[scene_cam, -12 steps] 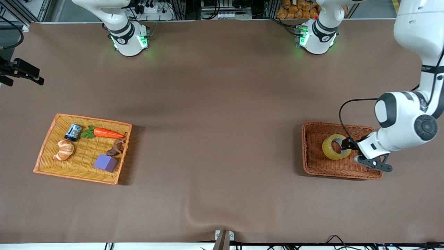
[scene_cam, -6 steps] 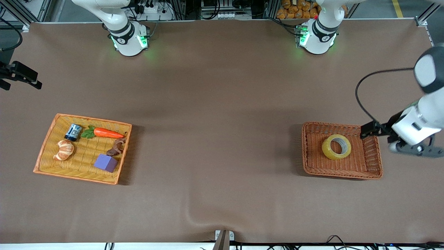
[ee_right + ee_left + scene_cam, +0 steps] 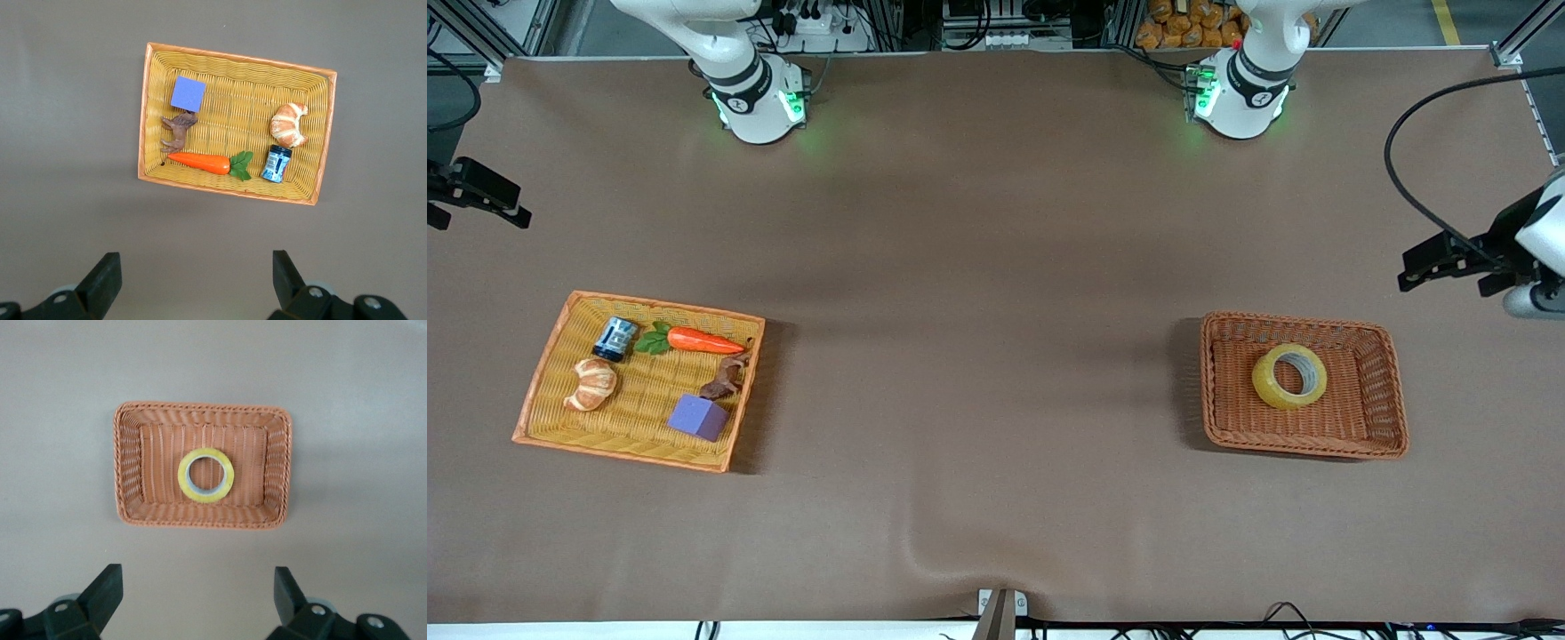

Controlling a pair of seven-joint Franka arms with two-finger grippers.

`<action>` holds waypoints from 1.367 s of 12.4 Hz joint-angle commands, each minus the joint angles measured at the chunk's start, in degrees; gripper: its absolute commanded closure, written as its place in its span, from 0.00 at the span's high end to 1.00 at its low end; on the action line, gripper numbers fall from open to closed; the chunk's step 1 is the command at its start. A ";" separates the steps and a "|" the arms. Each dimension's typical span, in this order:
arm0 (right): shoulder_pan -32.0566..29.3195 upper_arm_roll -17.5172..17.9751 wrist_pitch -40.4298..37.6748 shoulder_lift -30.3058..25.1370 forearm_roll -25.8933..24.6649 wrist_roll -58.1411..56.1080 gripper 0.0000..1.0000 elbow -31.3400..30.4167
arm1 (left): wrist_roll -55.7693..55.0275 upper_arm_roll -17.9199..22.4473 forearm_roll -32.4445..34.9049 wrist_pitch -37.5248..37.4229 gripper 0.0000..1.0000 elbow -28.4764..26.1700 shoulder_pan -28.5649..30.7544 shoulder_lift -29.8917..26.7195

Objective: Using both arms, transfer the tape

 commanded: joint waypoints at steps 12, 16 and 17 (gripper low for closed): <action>-2.52 0.44 -0.58 0.09 -0.71 0.71 1.00 0.55 | -4.40 3.15 0.79 -5.81 1.00 -5.73 -6.78 -9.56; -2.52 0.44 -0.58 0.09 -0.71 0.71 1.00 0.55 | -4.22 3.77 3.32 -6.69 1.00 -5.03 -6.77 -10.09; -2.52 0.44 -0.58 0.09 -0.71 0.71 1.00 0.55 | -4.22 3.85 3.25 -7.47 1.00 -4.94 -6.69 -10.26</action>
